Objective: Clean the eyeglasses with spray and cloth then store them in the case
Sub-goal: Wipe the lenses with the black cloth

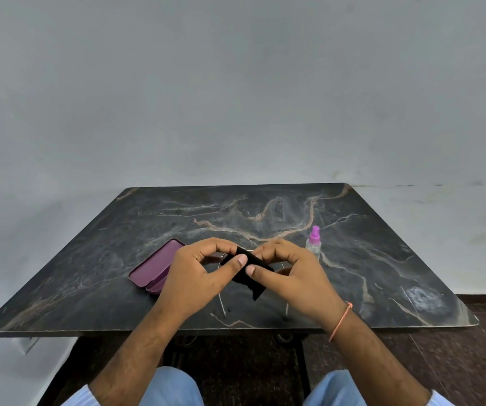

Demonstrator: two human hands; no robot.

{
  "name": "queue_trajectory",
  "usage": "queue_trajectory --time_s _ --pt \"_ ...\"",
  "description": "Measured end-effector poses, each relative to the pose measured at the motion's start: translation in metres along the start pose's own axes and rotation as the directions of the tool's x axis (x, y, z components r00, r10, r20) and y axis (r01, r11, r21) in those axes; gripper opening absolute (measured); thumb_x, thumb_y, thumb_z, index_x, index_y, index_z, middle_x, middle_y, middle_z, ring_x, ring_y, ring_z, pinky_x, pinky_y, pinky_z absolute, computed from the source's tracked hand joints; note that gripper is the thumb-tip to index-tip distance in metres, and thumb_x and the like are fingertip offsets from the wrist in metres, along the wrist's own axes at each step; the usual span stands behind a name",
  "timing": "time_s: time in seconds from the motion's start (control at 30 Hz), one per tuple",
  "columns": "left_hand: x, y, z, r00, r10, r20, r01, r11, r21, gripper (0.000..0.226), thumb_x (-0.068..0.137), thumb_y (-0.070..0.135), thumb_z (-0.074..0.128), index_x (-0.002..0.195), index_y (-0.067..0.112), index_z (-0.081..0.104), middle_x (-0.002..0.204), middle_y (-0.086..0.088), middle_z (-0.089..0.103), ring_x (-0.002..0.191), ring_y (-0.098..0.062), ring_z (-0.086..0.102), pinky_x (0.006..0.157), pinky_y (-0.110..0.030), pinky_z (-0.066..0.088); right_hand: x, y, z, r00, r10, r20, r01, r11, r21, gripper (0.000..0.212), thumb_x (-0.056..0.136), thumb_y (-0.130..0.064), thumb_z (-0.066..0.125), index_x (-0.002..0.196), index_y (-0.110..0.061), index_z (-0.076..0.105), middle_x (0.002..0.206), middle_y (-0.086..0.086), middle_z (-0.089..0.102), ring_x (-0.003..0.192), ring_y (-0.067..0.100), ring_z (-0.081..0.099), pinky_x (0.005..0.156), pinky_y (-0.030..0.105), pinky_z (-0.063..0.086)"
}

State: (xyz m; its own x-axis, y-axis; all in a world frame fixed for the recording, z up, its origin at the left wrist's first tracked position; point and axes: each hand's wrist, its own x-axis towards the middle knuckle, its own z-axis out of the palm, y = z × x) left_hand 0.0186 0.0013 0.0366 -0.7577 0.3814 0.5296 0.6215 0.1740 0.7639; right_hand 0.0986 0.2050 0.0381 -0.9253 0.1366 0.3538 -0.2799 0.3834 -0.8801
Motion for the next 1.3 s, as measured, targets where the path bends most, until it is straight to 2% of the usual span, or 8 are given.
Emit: queue_trajectory --time_s 0.1,0.2,0.33,0.53,0.77,1.03,1.2,1.3 --pt "0.0 0.002 -0.001 0.999 -0.019 0.04 0.019 1.0 0.001 0.009 0.094 0.022 0.084 0.099 0.03 0.084 0.098 0.013 0.084 0.099 -0.011 0.08 0.092 -0.045 0.065 -0.003 -0.004 -0.003 0.995 0.094 0.032 -0.098 0.981 0.168 0.004 0.09 -0.012 0.085 0.09 -0.015 0.081 0.094 0.006 0.082 0.089 0.019 0.079 0.077 0.033 0.061" --pt "0.008 -0.007 -0.013 0.988 0.112 0.104 -0.126 0.983 0.135 0.02 0.096 0.026 0.081 0.116 0.031 0.079 0.112 0.018 0.08 0.108 -0.011 0.077 0.094 -0.04 0.063 -0.009 -0.005 -0.007 0.985 0.169 0.021 -0.168 0.939 0.3 0.008 0.092 -0.006 0.081 0.086 -0.009 0.076 0.085 0.014 0.081 0.079 0.022 0.079 0.07 0.029 0.059" --pt "0.04 -0.042 -0.04 0.924 0.225 0.311 -0.357 0.802 0.479 0.046 0.095 0.012 0.074 0.133 0.038 0.067 0.133 0.022 0.07 0.123 -0.009 0.068 0.108 -0.039 0.055 -0.02 0.0 -0.019 0.968 0.246 -0.055 -0.213 0.914 0.344 0.011 0.095 -0.006 0.078 0.088 -0.009 0.07 0.082 0.017 0.079 0.078 0.028 0.079 0.064 0.031 0.061" --pt "0.057 -0.08 -0.041 0.804 0.212 0.555 -0.546 0.631 0.55 0.041 0.091 0.037 0.084 0.131 0.042 0.074 0.136 0.022 0.072 0.123 -0.007 0.068 0.097 -0.035 0.061 -0.039 -0.003 -0.039 0.942 0.3 -0.151 -0.227 0.899 0.374 0.011 0.097 -0.007 0.073 0.102 0.0 0.066 0.087 0.017 0.077 0.083 0.036 0.081 0.06 0.036 0.063" --pt "0.055 -0.096 -0.037 0.798 0.316 0.514 -0.588 0.595 0.548 0.029 0.101 0.057 0.059 0.116 0.043 0.08 0.124 0.025 0.077 0.109 -0.004 0.073 0.08 -0.033 0.065 -0.056 -0.008 -0.063 0.93 0.293 -0.22 -0.207 0.915 0.345 0.003 0.097 -0.011 0.073 0.095 -0.009 0.073 0.096 0.017 0.079 0.087 0.035 0.08 0.07 0.044 0.066" --pt "0.051 -0.093 -0.024 0.774 0.439 0.456 -0.632 0.588 0.505 0.022 0.104 0.043 0.065 0.108 0.03 0.082 0.12 0.015 0.081 0.098 -0.005 0.075 0.085 -0.017 0.056 -0.057 -0.006 -0.06 0.93 0.29 -0.226 -0.199 0.914 0.355 0.008 0.097 -0.011 0.072 0.09 -0.013 0.073 0.093 0.009 0.079 0.088 0.029 0.081 0.07 0.044 0.067" --pt "0.051 -0.087 -0.016 0.904 0.356 0.239 -0.428 0.75 0.505 0.025 0.102 0.044 0.064 0.107 0.025 0.08 0.097 0.016 0.08 0.082 0.0 0.072 0.072 -0.024 0.061 -0.063 -0.006 -0.052 0.926 0.304 -0.223 -0.204 0.902 0.381 0.007 0.096 -0.009 0.073 0.089 -0.011 0.073 0.093 0.012 0.08 0.087 0.032 0.081 0.071 0.046 0.067" --pt "0.052 -0.082 -0.012 0.941 0.306 0.143 -0.336 0.816 0.47 0.018 0.101 0.04 0.067 0.103 0.025 0.076 0.089 0.017 0.076 0.073 0.005 0.063 0.066 -0.014 0.052 -0.068 -0.002 -0.04 0.924 0.346 -0.165 -0.254 0.874 0.414 0.009 0.094 -0.007 0.075 0.087 -0.012 0.073 0.089 0.014 0.079 0.084 0.034 0.081 0.066 0.04 0.066"
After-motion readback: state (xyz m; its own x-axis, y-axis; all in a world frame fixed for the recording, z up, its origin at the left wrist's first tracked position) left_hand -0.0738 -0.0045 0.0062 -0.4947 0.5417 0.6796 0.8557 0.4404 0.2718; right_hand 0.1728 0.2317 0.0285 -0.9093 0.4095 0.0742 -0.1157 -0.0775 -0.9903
